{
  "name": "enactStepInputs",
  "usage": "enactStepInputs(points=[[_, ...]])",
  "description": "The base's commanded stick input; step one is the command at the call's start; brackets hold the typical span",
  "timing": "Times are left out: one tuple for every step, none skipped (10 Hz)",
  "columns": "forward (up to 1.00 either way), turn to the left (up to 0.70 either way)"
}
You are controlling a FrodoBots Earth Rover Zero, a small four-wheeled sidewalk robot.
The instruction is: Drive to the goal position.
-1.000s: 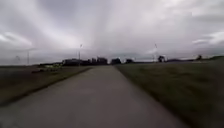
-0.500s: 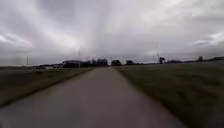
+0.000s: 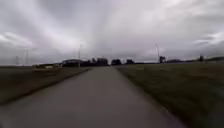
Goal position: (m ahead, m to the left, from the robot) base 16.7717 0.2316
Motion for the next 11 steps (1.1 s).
enactStepInputs(points=[[0.7,0.0],[0.7,0.0],[0.7,0.0],[0.7,0.0],[0.7,0.0],[0.7,0.0],[0.7,0.0],[0.7,0.0],[0.7,0.0],[0.7,0.0],[0.7,0.0]])
